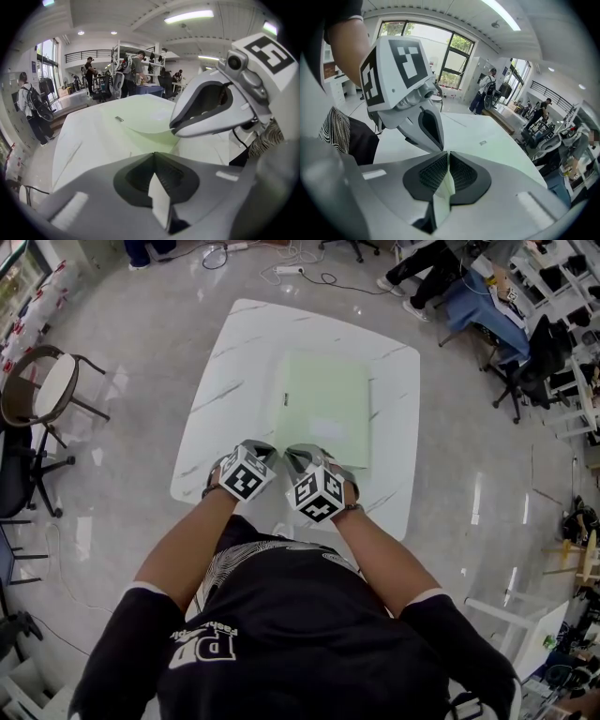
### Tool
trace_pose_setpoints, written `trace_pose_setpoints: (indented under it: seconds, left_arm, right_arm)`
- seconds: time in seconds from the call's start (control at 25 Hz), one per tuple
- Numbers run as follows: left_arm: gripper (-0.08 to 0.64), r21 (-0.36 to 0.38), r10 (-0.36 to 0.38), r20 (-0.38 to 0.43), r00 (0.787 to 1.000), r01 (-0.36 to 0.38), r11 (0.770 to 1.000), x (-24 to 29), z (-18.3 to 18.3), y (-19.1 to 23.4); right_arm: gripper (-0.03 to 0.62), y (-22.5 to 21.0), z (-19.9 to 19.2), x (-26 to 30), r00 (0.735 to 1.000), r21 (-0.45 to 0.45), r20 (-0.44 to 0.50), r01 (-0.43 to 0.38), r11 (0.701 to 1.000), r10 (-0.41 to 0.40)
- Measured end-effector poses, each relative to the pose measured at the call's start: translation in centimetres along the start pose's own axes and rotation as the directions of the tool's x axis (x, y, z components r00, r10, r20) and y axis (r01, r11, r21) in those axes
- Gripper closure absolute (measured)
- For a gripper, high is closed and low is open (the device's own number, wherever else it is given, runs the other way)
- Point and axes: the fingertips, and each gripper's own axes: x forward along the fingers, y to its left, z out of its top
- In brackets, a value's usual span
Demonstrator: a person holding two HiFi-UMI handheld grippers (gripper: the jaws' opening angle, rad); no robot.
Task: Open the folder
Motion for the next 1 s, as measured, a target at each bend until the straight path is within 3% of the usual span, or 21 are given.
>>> trace_pose_setpoints:
  seconds: [0.24, 1.0]
  left_arm:
    - [0.503, -0.001, 0.005, 0.0, 1.0, -0.005, 1.0, 0.0, 0.0, -0.1]
    - [0.503, -0.001, 0.015, -0.006, 1.0, -0.015, 1.0, -0.2, -0.1, -0.3]
  right_arm:
    - [0.584, -0.3, 0.1, -0.7, 1.0, 0.083, 0.018, -0.019, 0.996, 0.017]
    - [0.588, -1.3, 0.8, -2.9, 0.994, 0.196, 0.104, -0.034, 0.98, 0.014]
